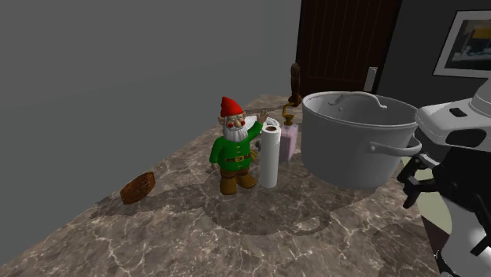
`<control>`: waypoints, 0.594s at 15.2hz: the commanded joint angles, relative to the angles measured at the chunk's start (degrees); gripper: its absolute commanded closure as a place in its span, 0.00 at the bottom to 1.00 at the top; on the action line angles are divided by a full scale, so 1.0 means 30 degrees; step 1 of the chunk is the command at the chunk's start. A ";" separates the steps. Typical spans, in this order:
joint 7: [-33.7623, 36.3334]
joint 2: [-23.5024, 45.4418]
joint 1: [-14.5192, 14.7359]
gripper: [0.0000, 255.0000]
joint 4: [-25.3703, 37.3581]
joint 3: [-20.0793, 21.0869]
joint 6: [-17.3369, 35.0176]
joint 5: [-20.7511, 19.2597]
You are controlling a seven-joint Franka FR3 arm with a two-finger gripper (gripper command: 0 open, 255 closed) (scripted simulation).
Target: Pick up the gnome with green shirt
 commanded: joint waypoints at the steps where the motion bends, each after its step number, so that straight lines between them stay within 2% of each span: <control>1: 0.0000 0.0000 0.0000 0.00 0.0000 0.0000 0.0000 0.0000; 9: -0.2980 0.1730 -0.1341 0.00 0.1381 -0.3081 0.1583 -0.1755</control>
